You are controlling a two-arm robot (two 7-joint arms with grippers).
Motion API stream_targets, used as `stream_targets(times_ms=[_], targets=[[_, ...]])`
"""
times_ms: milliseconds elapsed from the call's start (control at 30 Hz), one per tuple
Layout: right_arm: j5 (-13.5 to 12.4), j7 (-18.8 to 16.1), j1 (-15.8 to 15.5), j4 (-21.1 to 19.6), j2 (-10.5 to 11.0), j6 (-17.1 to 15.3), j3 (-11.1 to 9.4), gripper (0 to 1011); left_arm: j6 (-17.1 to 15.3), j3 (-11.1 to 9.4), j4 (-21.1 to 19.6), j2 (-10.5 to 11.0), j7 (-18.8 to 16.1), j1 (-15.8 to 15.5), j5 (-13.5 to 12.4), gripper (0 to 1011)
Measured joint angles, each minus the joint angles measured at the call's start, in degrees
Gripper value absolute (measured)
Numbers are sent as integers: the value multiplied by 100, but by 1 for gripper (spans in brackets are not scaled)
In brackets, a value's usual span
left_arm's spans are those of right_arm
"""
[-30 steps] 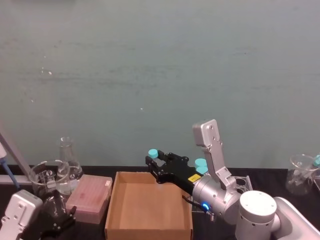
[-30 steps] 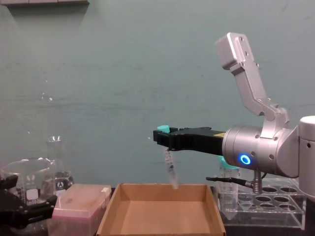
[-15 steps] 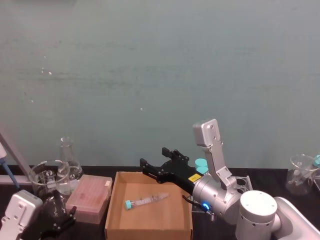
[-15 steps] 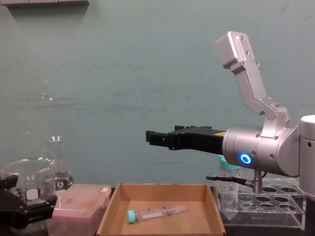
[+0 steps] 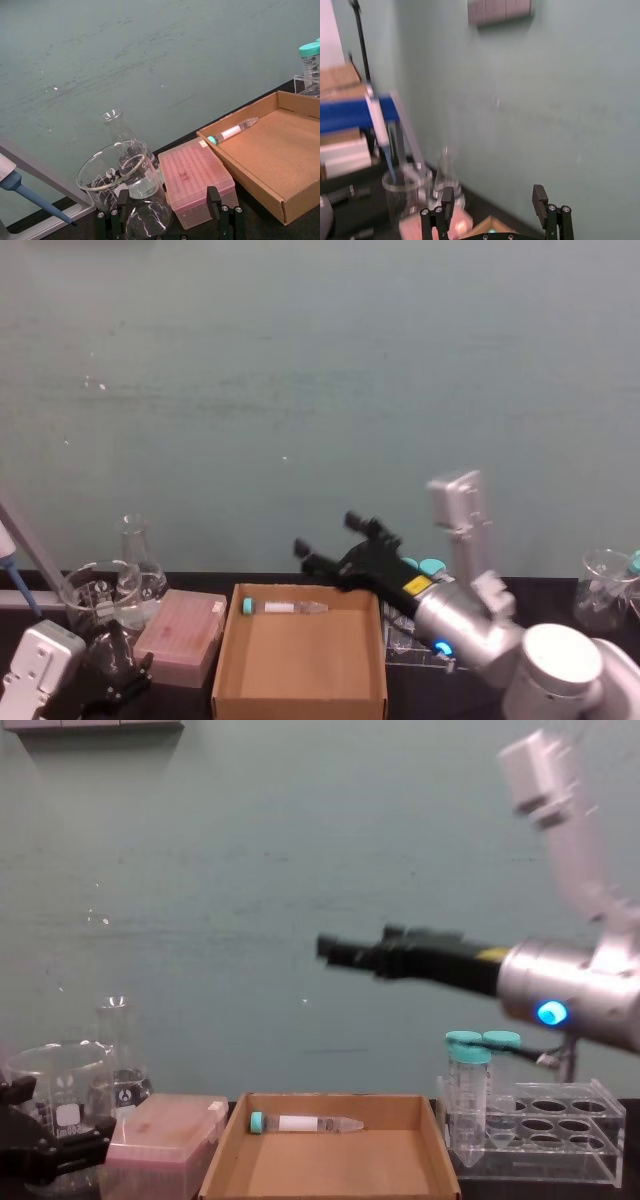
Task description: Use the right hand to move the test tube from the test tube rack into the box.
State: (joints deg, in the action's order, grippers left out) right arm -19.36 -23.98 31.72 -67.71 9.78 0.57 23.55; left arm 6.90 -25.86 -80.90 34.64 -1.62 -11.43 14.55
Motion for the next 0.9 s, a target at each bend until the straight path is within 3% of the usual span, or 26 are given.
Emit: stream_targets(times_ms=[233, 333, 533, 567, 600, 667, 767, 900], targets=[[-214, 123, -608, -990, 459, 513, -519, 1000, 0, 0, 1, 0, 0, 0, 0, 1000], [-61, 539, -1104, -1369, 677, 778, -870, 1000, 0, 0, 0, 0, 0, 0, 0, 1000], [422, 1353, -1664, -1528, 763, 949, -1276, 1000, 0, 0, 0, 0, 0, 0, 0, 1000], [532, 1576, -1787, -1532, 753, 923, -1379, 1000, 0, 0, 0, 0, 0, 0, 0, 1000], [532, 1576, -1787, -1532, 753, 923, -1379, 1000, 0, 0, 0, 0, 0, 0, 0, 1000], [662, 1976, -1980, -1508, 696, 683, -1581, 1000, 0, 0, 1, 0, 0, 0, 0, 1000], [735, 2241, -2071, -1446, 641, 355, -1720, 1000, 0, 0, 0, 0, 0, 0, 0, 1000], [653, 2345, -2086, -1308, 549, -173, -1870, 1000, 0, 0, 0, 0, 0, 0, 0, 1000]])
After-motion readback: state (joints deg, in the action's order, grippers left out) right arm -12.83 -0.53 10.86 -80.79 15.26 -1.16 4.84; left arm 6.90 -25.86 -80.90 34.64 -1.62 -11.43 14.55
